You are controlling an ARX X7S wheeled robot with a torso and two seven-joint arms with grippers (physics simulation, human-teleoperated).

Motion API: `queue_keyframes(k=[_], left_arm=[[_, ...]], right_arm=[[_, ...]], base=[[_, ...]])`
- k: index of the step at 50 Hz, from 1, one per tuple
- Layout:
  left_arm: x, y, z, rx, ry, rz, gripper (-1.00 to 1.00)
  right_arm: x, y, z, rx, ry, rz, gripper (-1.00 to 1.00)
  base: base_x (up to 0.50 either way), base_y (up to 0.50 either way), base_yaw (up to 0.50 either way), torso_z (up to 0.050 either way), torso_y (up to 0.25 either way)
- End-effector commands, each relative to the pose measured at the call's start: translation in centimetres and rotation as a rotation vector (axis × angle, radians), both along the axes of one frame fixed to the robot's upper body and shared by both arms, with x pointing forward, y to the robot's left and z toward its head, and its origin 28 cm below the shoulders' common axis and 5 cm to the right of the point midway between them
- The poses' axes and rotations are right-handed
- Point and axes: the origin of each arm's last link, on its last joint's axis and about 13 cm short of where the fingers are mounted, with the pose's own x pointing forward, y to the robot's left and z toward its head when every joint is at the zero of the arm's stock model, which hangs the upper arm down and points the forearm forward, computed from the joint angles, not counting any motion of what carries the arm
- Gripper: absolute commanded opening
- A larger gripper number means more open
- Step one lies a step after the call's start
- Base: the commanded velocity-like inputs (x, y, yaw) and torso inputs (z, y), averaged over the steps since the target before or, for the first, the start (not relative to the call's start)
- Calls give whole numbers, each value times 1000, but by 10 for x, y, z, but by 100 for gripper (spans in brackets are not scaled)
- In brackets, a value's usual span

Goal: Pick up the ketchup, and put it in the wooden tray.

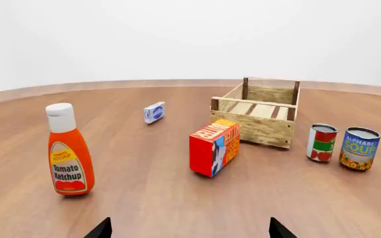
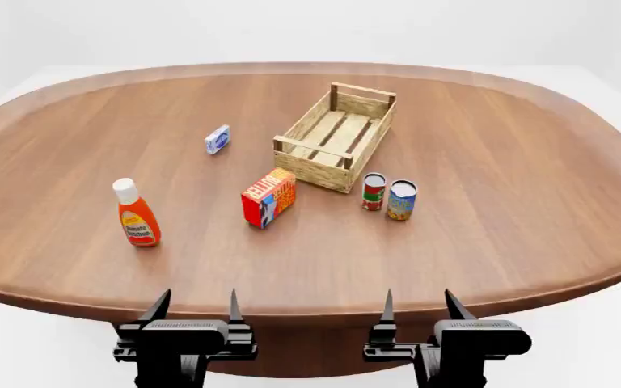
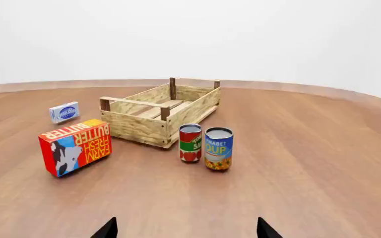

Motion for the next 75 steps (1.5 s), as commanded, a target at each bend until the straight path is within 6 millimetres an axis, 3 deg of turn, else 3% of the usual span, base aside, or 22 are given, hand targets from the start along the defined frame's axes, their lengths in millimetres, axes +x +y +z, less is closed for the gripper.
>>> queue_keyframes(k=[1,15,45,56,65,68,75], left_arm=[[0,0,0,0,-2,3,100],[2,0,1,-12,-17,8,100],[20,11,13,-12,-33,60,100],[24,14,17,2,-42,78,100],[42,22,44,27,-85,60,100],[51,25,54,61,-110,70,100],[65,30,70,78,-94,72,100]], right_arm=[[0,1,0,-3,1,1,100],[2,3,4,-25,8,20,100],[28,-1,29,-49,-38,37,100],[32,0,35,-34,-35,38,100],[52,-3,55,-91,-56,19,100],[56,-4,64,-63,-40,115,100],[73,-5,77,-97,-46,151,100]], base=[[0,0,0,0,0],[0,-15,0,0,0],[0,-498,0,0,0],[0,-28,0,0,0],[0,0,0,0,0],[0,0,0,0,0],[239,0,0,0,0]])
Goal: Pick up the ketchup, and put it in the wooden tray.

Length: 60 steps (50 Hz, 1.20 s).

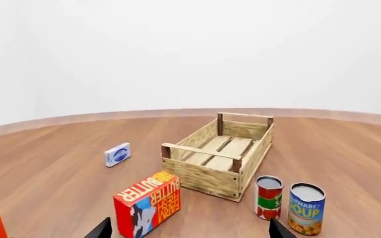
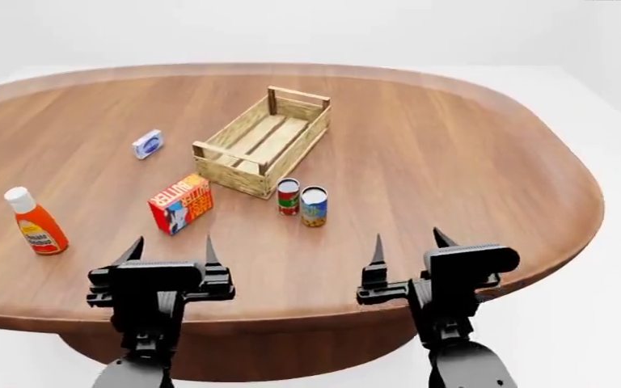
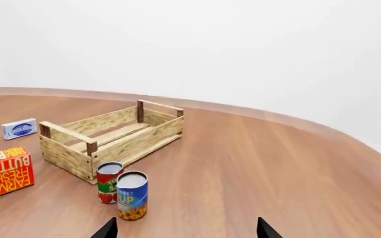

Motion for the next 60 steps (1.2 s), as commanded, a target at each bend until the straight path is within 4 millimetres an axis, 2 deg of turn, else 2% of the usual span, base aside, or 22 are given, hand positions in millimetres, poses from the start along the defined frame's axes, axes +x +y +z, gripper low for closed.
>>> queue_keyframes(k=[1,15,27,31,40,60], left_arm=[[21,8,27,37,-9,5,100],[27,10,38,40,-16,-14,100],[26,9,40,49,-20,-15,100],[27,9,41,51,-22,-12,100],[26,9,42,51,-28,-7,100],[24,11,41,33,-23,11,100]], right_arm=[[21,-2,22,-30,-9,64,100],[23,-3,30,-25,-23,51,100],[21,-5,32,-21,-40,46,100],[22,-6,31,-89,-71,21,100],[19,-7,37,-96,-94,35,100],[17,-9,43,-107,-103,47,100]], base=[[500,0,0,0,0],[500,0,0,0,0],[500,0,0,0,0],[0,0,0,0,0],[0,0,9,0,0],[10,1,500,0,0]])
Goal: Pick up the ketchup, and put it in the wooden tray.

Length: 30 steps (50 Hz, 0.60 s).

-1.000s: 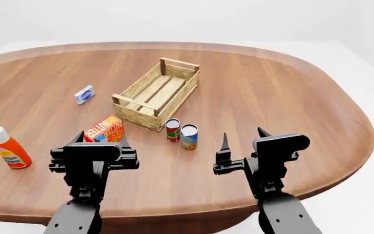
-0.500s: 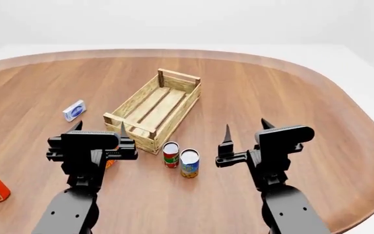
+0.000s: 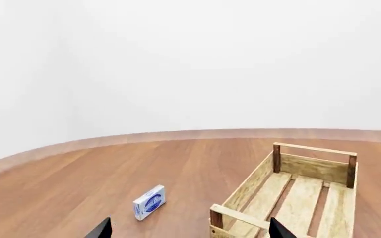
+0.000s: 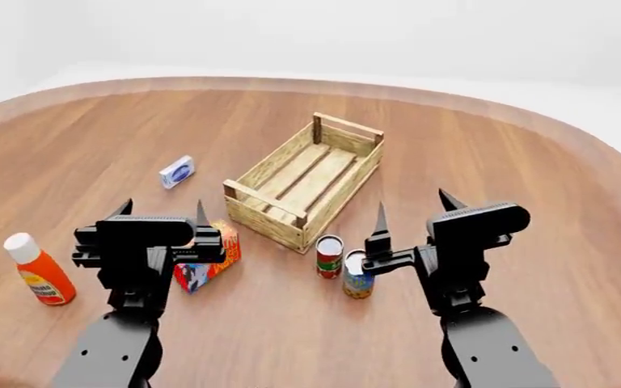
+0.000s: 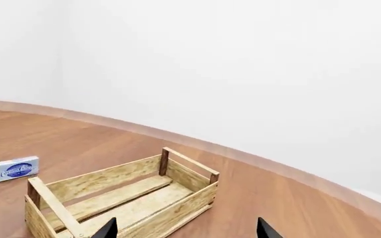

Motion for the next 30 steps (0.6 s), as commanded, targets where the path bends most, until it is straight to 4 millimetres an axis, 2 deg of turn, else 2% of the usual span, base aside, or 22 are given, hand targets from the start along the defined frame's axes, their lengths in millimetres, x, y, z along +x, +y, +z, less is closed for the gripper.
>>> queue_keyframes(k=[1,20,28,30], left_arm=[[-1,1,0,-8,2,9,100],[-1,0,0,-11,1,15,100],[0,1,0,-12,1,19,100],[0,1,0,-12,1,20,100]], right_arm=[[1,0,3,-11,-7,9,100],[2,2,2,-27,-7,5,100],[3,5,1,-26,19,11,100],[3,5,1,-24,24,13,100]], base=[[12,1,500,0,0],[18,3,500,0,0],[0,0,0,0,0],[107,-416,0,0,0]])
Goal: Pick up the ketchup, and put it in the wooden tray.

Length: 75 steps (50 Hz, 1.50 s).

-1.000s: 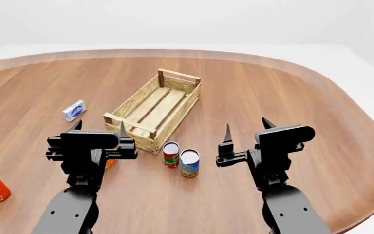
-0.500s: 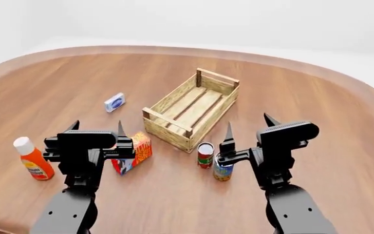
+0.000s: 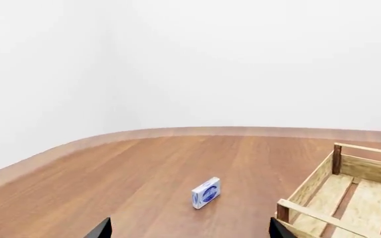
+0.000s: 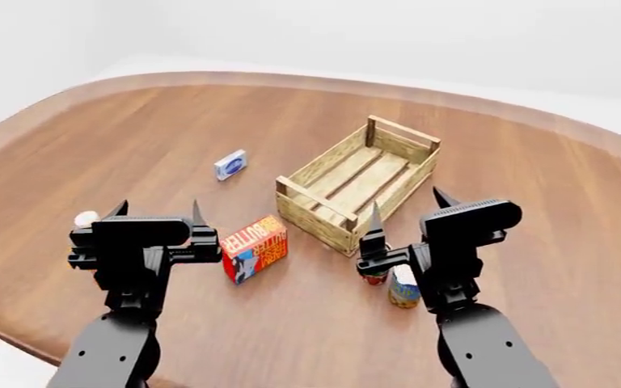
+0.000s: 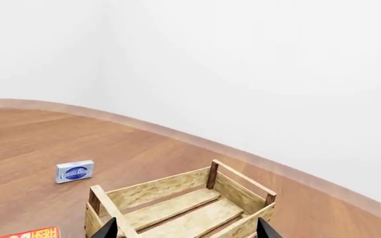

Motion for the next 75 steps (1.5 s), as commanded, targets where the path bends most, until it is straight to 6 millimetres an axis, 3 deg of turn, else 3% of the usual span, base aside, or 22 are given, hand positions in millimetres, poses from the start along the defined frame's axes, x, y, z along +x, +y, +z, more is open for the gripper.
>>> queue_keyframes(k=[1,15,29,63,75], left_arm=[[0,0,0,-5,0,2,100],[2,1,1,-5,-1,9,100],[6,3,5,-3,-10,22,100],[3,2,3,1,-9,17,100],[-12,8,6,-17,-32,6,100]], right_arm=[[2,1,-1,-3,23,2,100],[3,2,-1,-3,24,3,100],[4,1,0,-32,28,7,100],[3,1,-2,-23,21,6,100],[0,0,-1,-15,10,-3,100]], base=[[124,-484,0,0,0],[122,-478,0,0,0],[58,15,0,0,0],[482,123,0,0,1],[0,0,0,0,1]])
